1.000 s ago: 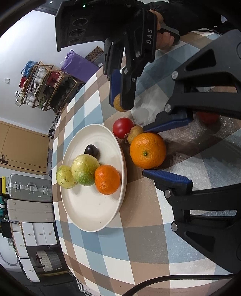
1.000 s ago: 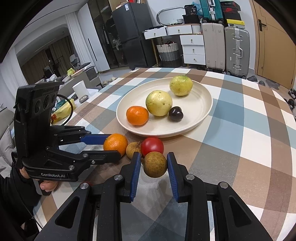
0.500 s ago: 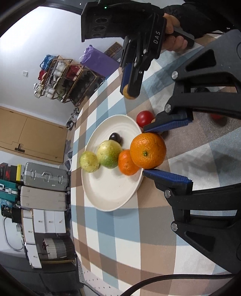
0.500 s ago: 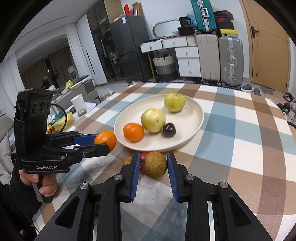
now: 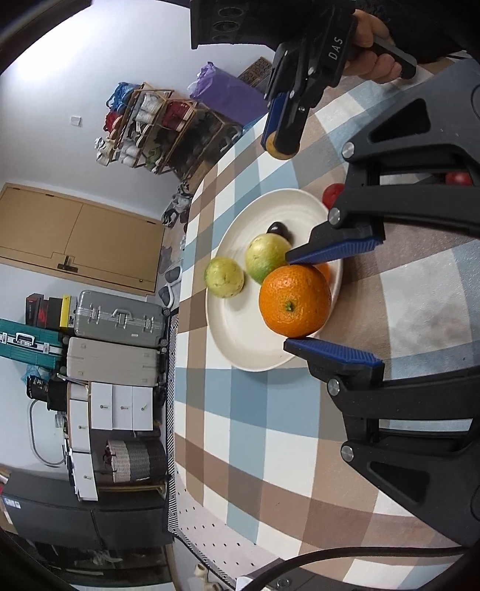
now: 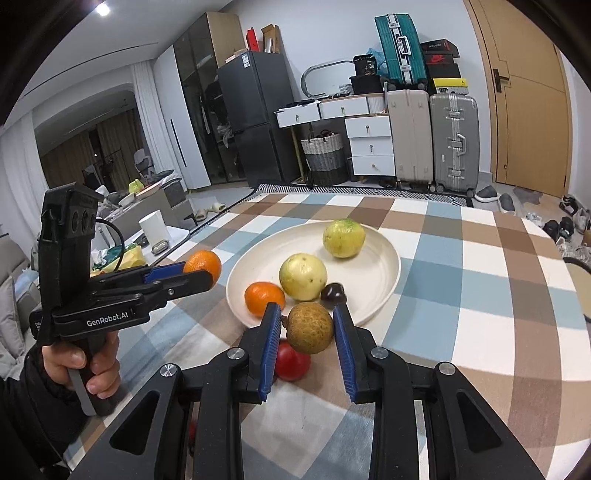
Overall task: Organize fruits
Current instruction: 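Carry the tangerine and brown fruit over the white plate and open both tools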
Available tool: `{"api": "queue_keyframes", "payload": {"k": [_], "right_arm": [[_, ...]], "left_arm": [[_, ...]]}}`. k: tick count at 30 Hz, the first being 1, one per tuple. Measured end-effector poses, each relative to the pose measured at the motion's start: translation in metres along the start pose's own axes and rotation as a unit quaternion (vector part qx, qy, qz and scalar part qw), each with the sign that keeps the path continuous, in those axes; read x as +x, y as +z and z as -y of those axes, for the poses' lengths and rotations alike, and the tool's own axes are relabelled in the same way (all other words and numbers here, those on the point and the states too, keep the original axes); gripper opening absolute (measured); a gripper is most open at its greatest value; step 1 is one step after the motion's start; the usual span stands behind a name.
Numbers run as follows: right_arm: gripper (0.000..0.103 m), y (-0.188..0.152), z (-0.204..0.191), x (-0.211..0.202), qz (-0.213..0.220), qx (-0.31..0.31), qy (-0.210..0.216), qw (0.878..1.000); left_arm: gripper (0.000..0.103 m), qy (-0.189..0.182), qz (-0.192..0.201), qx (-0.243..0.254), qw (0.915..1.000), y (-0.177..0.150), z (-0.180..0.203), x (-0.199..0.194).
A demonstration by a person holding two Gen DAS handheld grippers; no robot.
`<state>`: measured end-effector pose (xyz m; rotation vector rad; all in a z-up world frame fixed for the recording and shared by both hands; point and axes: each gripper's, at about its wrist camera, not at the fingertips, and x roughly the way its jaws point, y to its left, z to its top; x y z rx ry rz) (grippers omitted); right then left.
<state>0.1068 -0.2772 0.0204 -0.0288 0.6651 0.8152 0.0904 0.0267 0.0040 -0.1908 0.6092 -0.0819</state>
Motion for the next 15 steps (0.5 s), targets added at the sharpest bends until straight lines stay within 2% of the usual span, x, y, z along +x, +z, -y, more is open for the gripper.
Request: {"api": "queue_keyframes", "payload": {"k": [7,15], "right_arm": [[0.03,0.009,0.006,0.008,-0.007,0.012,-0.004,1.0],[0.03,0.022,0.009,0.017,0.001,0.022,-0.015,1.0]], "left_arm": [[0.037,0.008,0.012,0.0,0.9999,0.017,-0.002,0.011],[0.037,0.013,0.001,0.014,0.9998,0.027,0.0,0.034]]}}
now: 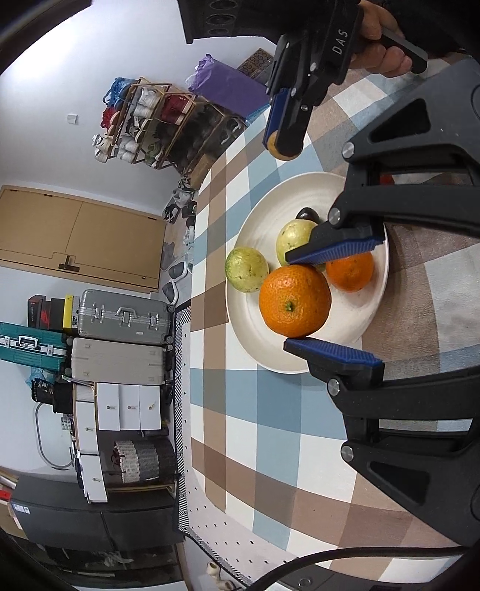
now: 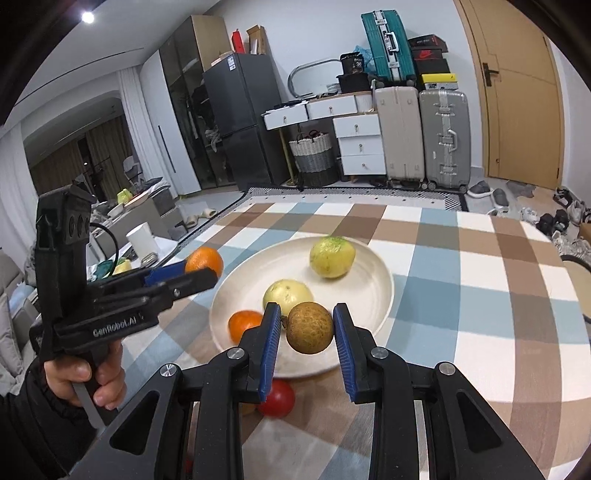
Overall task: Organize fruits
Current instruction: 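Carry the tangerine and brown fruit over the white plate and open both tools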
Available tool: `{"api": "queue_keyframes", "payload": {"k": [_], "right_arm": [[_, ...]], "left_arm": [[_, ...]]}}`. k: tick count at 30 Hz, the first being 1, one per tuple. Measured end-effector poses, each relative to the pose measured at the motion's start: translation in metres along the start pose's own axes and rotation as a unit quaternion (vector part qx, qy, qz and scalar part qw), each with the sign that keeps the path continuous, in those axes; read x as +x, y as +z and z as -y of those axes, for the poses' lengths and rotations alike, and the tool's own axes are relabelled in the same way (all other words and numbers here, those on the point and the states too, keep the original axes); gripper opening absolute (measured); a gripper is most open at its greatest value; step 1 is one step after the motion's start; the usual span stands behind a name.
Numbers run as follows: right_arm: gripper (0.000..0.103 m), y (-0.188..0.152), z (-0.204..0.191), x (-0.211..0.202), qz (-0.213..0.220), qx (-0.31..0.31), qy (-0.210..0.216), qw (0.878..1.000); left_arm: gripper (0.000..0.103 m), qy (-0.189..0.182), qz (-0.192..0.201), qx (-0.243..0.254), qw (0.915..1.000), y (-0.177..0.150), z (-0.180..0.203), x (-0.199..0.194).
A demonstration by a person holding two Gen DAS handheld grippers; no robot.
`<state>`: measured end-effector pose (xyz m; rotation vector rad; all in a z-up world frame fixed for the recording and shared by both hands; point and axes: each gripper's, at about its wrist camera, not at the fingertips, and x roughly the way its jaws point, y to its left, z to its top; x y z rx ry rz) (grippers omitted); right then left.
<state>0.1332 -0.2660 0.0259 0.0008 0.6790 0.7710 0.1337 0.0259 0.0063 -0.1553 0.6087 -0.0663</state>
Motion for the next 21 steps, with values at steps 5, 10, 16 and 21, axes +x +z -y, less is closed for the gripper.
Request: {"api": "queue_keyframes", "payload": {"k": [5,10,16,21], "right_arm": [[0.03,-0.001,0.001,0.012,-0.008,0.004,-0.001,1.0],[0.03,-0.009,0.001,0.026,-0.028,0.005,0.002,1.0],[0.03,-0.015,-0.003,0.033,-0.041,-0.004,0.003,0.999],[0.03,-0.015,-0.003,0.034,-0.044,-0.003,0.004,0.999]], "left_arm": [[0.037,0.005,-0.007,-0.003,1.0,-0.004,-0.004,0.01],[0.037,0.013,-0.013,-0.009,0.9998,-0.007,-0.011,0.019],[0.037,0.016,-0.021,-0.014,0.9996,-0.009,-0.015,0.025],[0.037,0.02,-0.022,-0.003,0.9995,-0.009,-0.012,0.026]]}}
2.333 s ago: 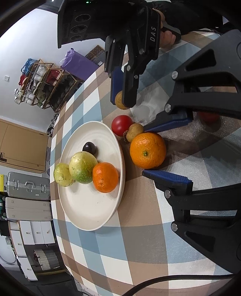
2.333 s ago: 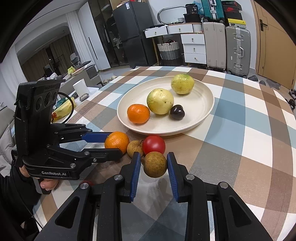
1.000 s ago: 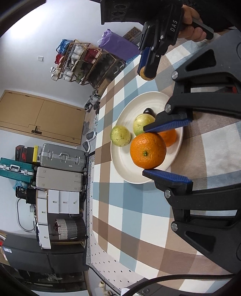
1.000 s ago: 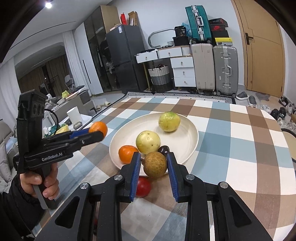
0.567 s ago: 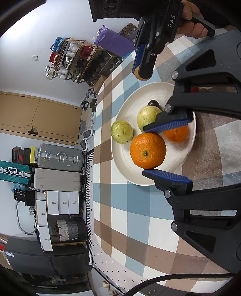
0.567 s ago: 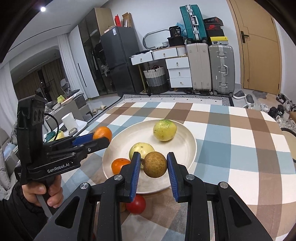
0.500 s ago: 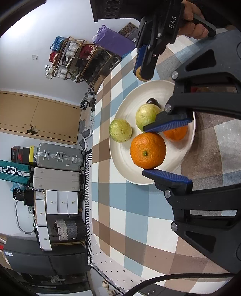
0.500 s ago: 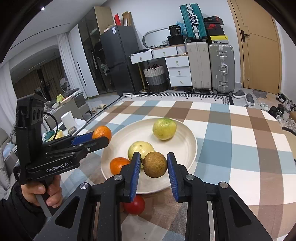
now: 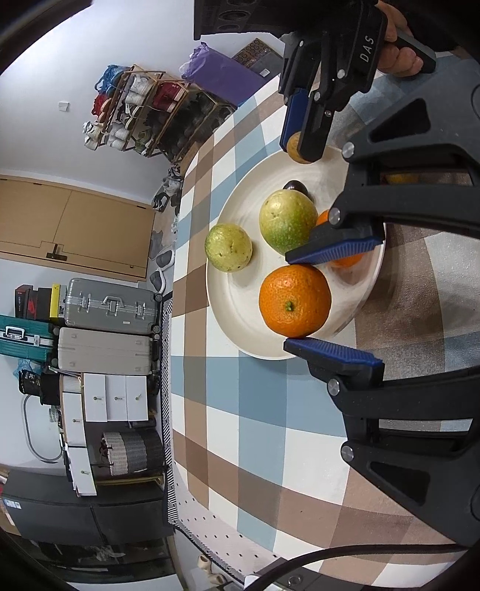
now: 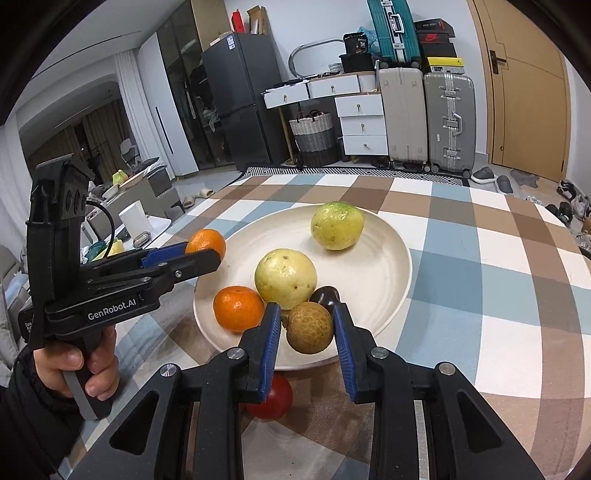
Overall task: Organize fruits
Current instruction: 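Carry the tangerine and brown fruit over the white plate and open both tools, then withdraw both tools from the plate toward the remaining loose fruit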
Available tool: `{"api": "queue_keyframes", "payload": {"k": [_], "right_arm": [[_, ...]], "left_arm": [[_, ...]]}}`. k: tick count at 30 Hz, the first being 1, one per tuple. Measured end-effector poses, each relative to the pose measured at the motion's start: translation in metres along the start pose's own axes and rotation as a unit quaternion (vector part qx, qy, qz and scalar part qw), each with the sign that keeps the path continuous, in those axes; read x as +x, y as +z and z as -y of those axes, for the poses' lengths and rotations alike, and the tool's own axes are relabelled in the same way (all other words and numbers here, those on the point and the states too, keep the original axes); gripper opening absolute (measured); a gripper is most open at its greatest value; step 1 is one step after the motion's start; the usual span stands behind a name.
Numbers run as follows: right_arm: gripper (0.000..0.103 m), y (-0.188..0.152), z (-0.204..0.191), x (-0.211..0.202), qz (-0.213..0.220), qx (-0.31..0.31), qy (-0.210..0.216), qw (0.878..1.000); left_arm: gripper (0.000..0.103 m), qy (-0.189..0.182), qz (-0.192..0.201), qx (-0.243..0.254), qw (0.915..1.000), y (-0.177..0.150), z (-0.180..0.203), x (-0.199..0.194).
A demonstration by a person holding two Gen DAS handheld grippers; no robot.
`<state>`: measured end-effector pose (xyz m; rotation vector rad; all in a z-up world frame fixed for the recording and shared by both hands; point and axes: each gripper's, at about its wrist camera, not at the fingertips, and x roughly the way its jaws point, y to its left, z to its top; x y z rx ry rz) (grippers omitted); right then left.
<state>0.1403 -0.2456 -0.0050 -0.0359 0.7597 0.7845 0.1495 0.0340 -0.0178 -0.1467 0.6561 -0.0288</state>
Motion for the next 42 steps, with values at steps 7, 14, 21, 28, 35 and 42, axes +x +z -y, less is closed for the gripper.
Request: {"api": "queue_keyframes", "payload": {"k": [7,14,21,28,35,42], "right_arm": [[0.03,0.001,0.002,0.003,-0.004,0.001,-0.003,1.0],[0.039,0.0,0.001,0.001,0.001,-0.002,-0.012,1.0],[0.061,-0.003,0.001,-0.006,0.008,-0.002,-0.022,1.0],[0.08,-0.005,0.0,-0.011,0.016,-0.009,-0.031,0.999],[0.102,-0.01,0.003,-0.017,0.008,-0.008,-0.032,0.999],[0.103,-0.011,0.009,-0.017,0.001,0.007,-0.019,1.0]], "left_arm": [[0.037,0.005,0.003,0.021,0.9998,-0.001,0.01,-0.003],[0.037,0.004,0.001,0.02,0.9998,-0.004,0.011,-0.005],[0.045,0.006,0.001,0.032,0.9995,-0.01,0.017,-0.012],[0.082,0.016,0.02,0.029,0.9992,-0.016,0.018,-0.027],[0.093,0.017,0.019,0.033,0.9991,-0.025,0.024,-0.038],[0.102,0.003,0.016,0.048,0.9987,-0.037,0.034,-0.051]]}}
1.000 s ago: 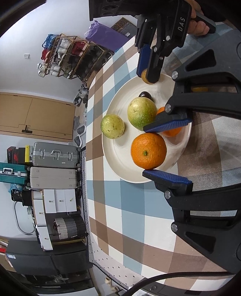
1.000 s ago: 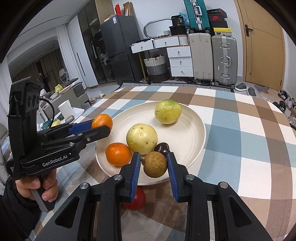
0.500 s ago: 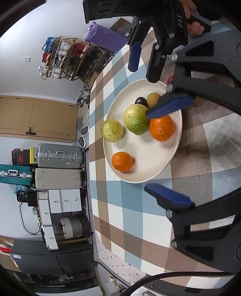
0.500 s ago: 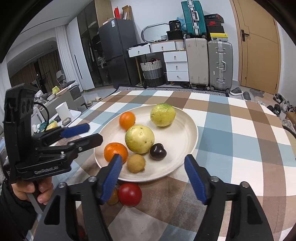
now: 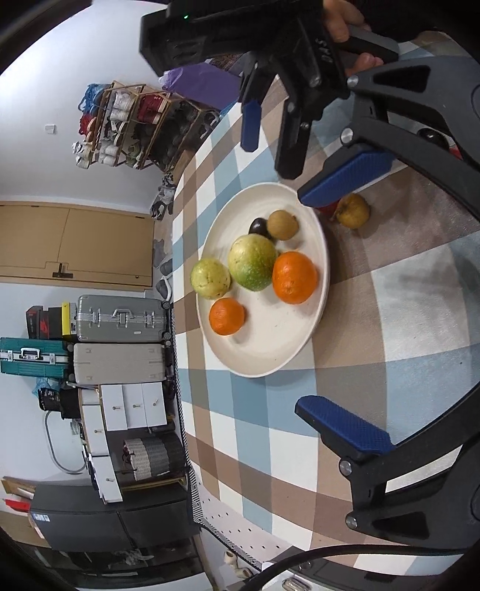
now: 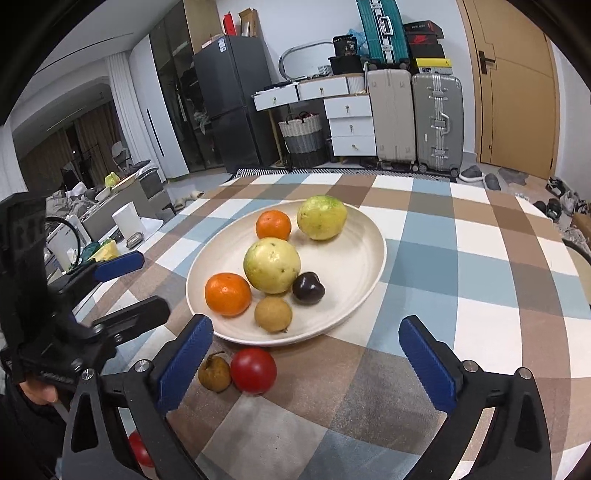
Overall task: Organize fruits
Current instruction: 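Withdraw both tools from the plate toward the remaining loose fruit, then grasp a red tomato with the right tool while the left tool grasps the small brown pear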
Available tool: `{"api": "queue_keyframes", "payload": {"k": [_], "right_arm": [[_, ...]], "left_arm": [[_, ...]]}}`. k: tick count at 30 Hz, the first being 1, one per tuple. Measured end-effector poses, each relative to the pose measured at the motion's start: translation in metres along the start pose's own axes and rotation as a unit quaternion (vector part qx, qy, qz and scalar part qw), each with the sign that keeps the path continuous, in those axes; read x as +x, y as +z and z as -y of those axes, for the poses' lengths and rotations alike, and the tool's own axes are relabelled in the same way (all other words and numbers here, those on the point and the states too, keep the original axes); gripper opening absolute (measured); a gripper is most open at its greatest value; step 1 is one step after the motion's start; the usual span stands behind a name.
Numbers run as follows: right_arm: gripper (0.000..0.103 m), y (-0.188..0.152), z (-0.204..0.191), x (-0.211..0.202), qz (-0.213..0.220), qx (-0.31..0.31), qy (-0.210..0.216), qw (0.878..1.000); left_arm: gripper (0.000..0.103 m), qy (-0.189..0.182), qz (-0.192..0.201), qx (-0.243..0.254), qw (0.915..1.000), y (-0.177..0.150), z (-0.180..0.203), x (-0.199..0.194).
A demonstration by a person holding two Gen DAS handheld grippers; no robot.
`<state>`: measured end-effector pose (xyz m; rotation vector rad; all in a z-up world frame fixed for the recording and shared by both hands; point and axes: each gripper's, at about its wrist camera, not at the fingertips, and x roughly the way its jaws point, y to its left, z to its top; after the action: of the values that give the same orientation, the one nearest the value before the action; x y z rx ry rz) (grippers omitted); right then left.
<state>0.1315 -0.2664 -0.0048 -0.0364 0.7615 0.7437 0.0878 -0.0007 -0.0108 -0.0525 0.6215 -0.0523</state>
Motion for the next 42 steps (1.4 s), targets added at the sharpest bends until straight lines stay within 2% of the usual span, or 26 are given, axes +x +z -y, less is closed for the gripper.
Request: {"api": "queue_keyframes", "payload": {"k": [9,18,28,38,42], "right_arm": [[0.103,-0.01,0.004,-0.002,-0.032,-0.016,-0.013,0.999],[0.103,-0.017,0.008,0.004,-0.067,-0.022,0.004,0.998],[0.102,-0.022,-0.012,0.019,-0.102,-0.069,-0.02,0.992],[0.102,-0.024,-0.028,0.029,-0.117,-0.109,-0.043,0.986],[0.097,-0.022,-0.031,0.033,-0.119,-0.114,-0.049,0.985]], "left_arm": [[0.102,-0.021,-0.02,0.01,0.9995,-0.004,0.008,0.003],[0.102,-0.026,-0.044,0.012,0.9986,-0.005,0.01,0.01],[0.102,-0.022,-0.048,0.007,0.9986,-0.005,0.009,0.012],[0.102,-0.022,-0.05,-0.003,0.9985,-0.006,0.004,0.014],[0.102,-0.021,-0.051,-0.003,0.9985,-0.007,0.003,0.013]]}}
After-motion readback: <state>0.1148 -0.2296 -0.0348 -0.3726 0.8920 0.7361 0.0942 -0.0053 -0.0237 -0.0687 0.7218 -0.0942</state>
